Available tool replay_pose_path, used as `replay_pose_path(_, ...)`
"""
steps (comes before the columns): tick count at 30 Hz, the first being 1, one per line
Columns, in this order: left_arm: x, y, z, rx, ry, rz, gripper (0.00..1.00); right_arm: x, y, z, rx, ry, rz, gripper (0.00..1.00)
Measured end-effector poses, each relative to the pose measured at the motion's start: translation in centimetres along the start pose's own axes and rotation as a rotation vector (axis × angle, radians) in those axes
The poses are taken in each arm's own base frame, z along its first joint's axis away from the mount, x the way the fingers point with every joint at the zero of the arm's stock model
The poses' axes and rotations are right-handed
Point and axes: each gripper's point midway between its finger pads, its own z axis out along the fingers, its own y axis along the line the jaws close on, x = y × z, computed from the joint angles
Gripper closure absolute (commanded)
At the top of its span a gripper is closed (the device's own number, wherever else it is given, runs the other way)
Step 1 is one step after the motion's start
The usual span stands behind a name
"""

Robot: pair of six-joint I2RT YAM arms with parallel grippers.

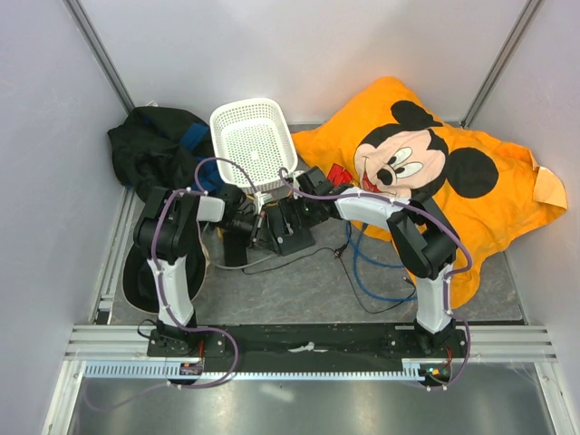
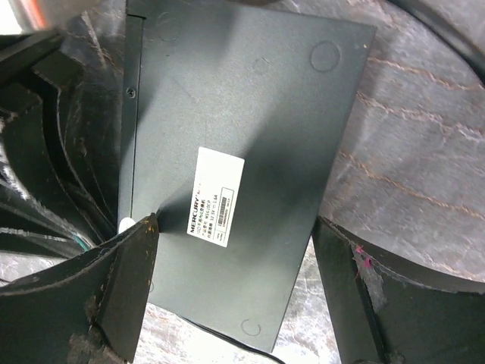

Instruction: Pull the plug from the switch port

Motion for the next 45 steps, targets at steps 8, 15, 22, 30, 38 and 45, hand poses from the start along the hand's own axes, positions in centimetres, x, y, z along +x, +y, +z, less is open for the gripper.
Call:
replay_pose_path(8, 0.6, -0.5, -1.2, 0.189, -0.006, 0.055, 0.98, -0.1, 0.2, 0.1, -0.014, 0.0, -0.021, 0.08)
replay_pose_path(15, 0.3, -2.1, -2.2, 0.34, -0.013, 0.048, 0.98, -0.1, 0.1, 0.1, -0.026, -0.002, -0.045, 0.08)
replay_pose_path(22, 1.1, -2.6, -2.6, 0.335, 0.006, 0.053, 0.98, -0.2, 0.0, -0.1, -0.046, -0.01, -0.061, 0.02)
replay_pose_path(30, 2.4, -4.5, -2.5, 0.234, 0.123, 0.182, 0.98, -0.6, -0.6, -1.8, -0.046, -0.032, -0.109, 0.02)
replay_pose_path(38, -0.2, -9.5, -1.8, 0.19, 0.189, 0.435, 0.98, 2.7, -3.6, -5.8, -0.023, 0.121, -0.128, 0.02)
replay_pose_path(45, -4.8, -17.0, -1.4, 0.191, 0.166, 0.661, 0.98, -0.9, -9.1, -13.9, -0.072, 0.002, 0.012, 0.02)
